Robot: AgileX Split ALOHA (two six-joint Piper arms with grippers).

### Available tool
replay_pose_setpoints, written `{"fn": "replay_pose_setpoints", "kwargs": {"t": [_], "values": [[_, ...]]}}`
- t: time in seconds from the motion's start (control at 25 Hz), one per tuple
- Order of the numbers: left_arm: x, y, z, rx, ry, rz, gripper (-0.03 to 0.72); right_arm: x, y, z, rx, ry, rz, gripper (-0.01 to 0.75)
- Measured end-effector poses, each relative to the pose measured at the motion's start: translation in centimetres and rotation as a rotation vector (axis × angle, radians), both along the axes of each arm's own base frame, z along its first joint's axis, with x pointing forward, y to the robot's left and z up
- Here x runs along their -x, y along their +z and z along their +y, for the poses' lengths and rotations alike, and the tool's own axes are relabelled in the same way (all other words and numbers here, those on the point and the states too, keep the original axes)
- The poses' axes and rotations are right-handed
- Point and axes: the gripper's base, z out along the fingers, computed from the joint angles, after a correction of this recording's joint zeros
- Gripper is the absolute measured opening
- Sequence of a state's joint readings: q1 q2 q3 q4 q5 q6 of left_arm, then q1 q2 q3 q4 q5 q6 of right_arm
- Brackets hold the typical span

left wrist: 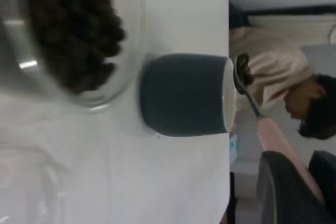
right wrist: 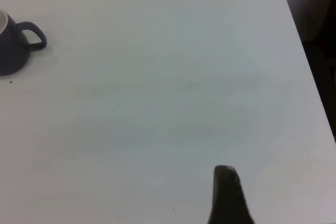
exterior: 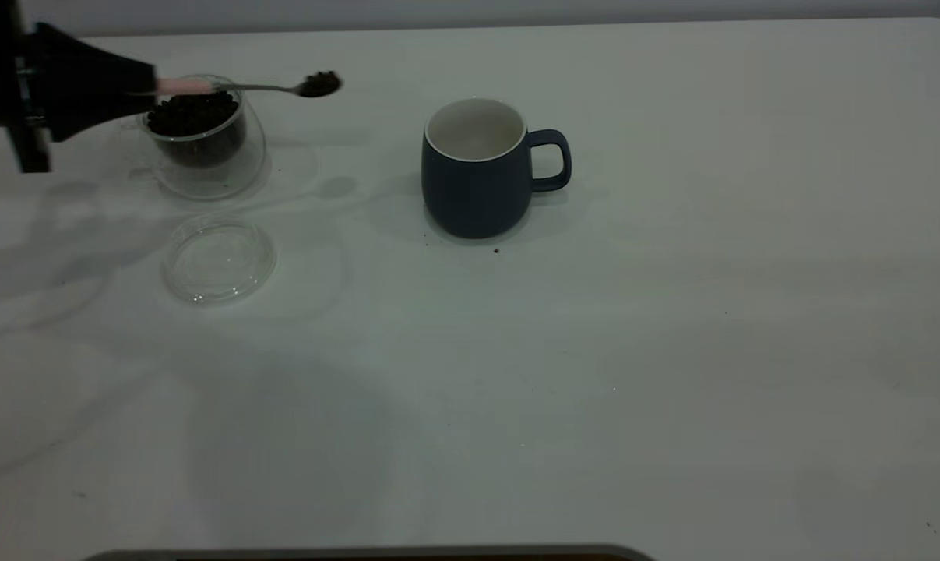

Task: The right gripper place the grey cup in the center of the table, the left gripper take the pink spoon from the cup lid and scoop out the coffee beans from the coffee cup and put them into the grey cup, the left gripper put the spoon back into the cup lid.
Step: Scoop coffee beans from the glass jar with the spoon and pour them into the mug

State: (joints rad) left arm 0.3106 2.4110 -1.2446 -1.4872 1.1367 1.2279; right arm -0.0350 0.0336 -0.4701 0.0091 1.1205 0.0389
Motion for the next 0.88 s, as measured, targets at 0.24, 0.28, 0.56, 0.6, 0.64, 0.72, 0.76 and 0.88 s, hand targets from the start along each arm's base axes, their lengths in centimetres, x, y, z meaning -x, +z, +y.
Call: {"fn": "replay_pose_setpoints", "kwargs": {"t": [0.24,0.28,0.56,0.6,0.64,0.72,0.76,0.88], "values": [[-0.5,0.2,-3.5,0.021,-0.051,-0.006,0.127,0.0,0.0,0.0,0.0,0.0,0.0,0.537],[-0.5,0.2,-4.0,0.023,-0.059,-0.007,0.127,0.0,0.0,0.0,0.0,0.0,0.0,0.537],[-0.5,0.2,-6.9,0.018,-0.121,-0.021,0.127,0.0,0.0,0.0,0.0,0.0,0.0,0.537],[-0.6,0.2,-7.1,0.011,-0.119,-0.027,0.127,0.0,0.0,0.0,0.0,0.0,0.0,0.537],[-0.6,0.1,-7.3,0.002,-0.118,-0.032,0.127,0.0,0.0,0.0,0.0,0.0,0.0,0.537],[-0.8,0.0,-7.5,-0.018,-0.104,-0.039,0.127,0.0,0.0,0.0,0.0,0.0,0.0,0.537],[-0.9,-0.1,-7.6,-0.025,-0.101,-0.042,0.127,0.0,0.0,0.0,0.0,0.0,0.0,0.537],[-0.9,-0.2,-7.8,-0.045,-0.098,-0.048,0.127,0.0,0.0,0.0,0.0,0.0,0.0,0.537]]}}
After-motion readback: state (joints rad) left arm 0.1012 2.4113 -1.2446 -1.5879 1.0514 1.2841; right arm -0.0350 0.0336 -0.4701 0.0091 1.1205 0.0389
